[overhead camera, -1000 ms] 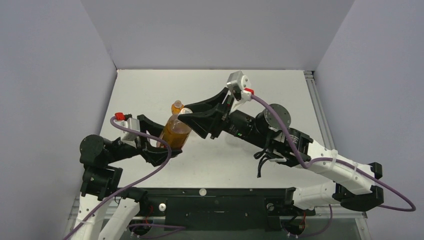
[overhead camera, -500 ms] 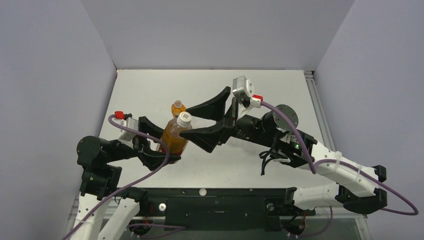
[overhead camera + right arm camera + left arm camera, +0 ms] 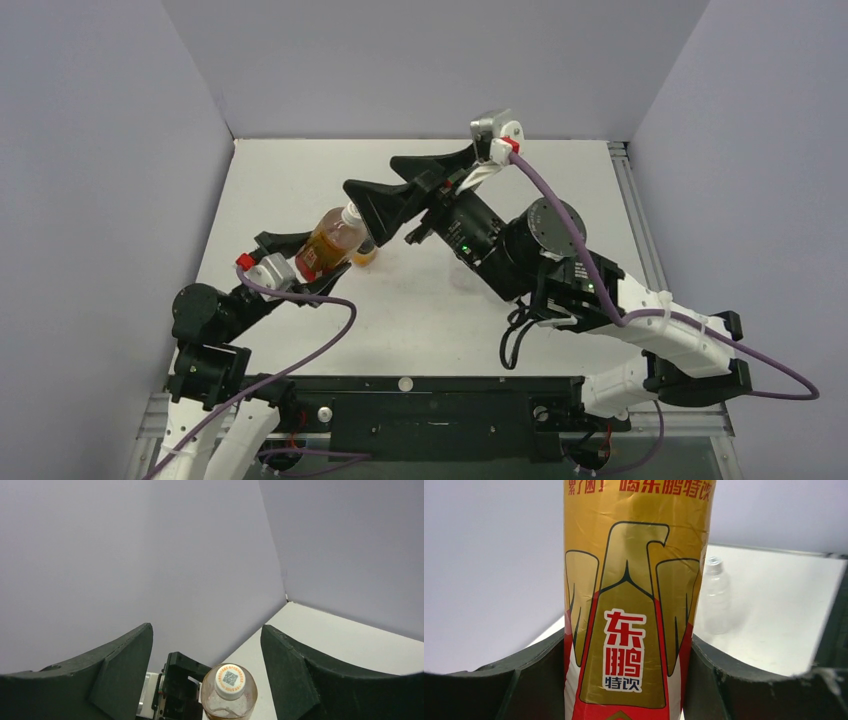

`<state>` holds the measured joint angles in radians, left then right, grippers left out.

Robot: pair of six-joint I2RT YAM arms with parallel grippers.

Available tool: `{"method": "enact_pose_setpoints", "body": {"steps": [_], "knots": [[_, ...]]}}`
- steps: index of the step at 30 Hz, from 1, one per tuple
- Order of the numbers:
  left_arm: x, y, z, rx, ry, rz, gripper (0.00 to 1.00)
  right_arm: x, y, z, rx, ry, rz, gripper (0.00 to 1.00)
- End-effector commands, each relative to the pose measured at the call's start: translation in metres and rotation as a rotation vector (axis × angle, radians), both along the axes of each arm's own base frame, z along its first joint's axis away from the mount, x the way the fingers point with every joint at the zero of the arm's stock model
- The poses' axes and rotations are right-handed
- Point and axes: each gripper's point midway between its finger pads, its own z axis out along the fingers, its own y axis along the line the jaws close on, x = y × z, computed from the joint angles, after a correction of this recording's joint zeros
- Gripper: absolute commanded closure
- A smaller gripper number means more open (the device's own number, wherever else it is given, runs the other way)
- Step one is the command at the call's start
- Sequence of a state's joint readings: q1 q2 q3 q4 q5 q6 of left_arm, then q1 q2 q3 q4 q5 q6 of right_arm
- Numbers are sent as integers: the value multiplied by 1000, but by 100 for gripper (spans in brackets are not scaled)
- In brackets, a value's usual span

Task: Unscrew the bottle caps
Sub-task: Unscrew the bottle cap from the plastic bottle.

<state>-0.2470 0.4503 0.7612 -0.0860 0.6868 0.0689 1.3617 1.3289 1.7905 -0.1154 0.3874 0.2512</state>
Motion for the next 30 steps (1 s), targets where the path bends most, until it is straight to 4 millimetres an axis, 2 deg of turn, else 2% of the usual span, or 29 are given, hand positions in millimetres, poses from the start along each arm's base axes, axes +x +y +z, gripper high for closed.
{"method": "enact_pose_setpoints", "body": {"steps": [1,5,15,24,30], "knots": [[26,29,15,72,-179,219,100,26,14,-31,-130,92,-170,26],[31,35,16,72,-180,263,100,32,36,-43,-140,124,-187,29],[30,35,11,58,-153,262,100,43,50,-53,-109,159,-210,42],[29,35,7,50,-136,258,100,51,52,-62,-58,199,-176,68],[25,29,8,11,-91,222,100,54,53,-66,-59,200,-155,95]]}}
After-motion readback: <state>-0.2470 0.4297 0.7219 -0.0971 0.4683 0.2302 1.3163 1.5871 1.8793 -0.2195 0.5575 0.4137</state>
